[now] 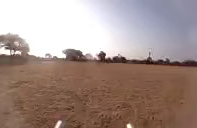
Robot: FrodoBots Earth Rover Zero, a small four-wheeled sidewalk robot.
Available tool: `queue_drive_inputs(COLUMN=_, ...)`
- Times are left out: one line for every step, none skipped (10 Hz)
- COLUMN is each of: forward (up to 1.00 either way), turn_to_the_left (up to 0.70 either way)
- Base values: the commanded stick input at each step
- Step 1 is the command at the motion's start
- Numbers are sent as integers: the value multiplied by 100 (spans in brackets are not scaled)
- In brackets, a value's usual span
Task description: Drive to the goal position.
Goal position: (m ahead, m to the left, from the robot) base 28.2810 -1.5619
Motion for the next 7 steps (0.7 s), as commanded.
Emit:
queue_drive_inputs(forward=70, turn_to_the_left=0)
queue_drive_inputs(forward=70, turn_to_the_left=0)
queue_drive_inputs(forward=70, turn_to_the_left=0)
queue_drive_inputs(forward=70, turn_to_the_left=0)
queue_drive_inputs(forward=70, turn_to_the_left=-2)
queue_drive_inputs(forward=70, turn_to_the_left=-22)
queue_drive_inputs(forward=70, turn_to_the_left=-34)
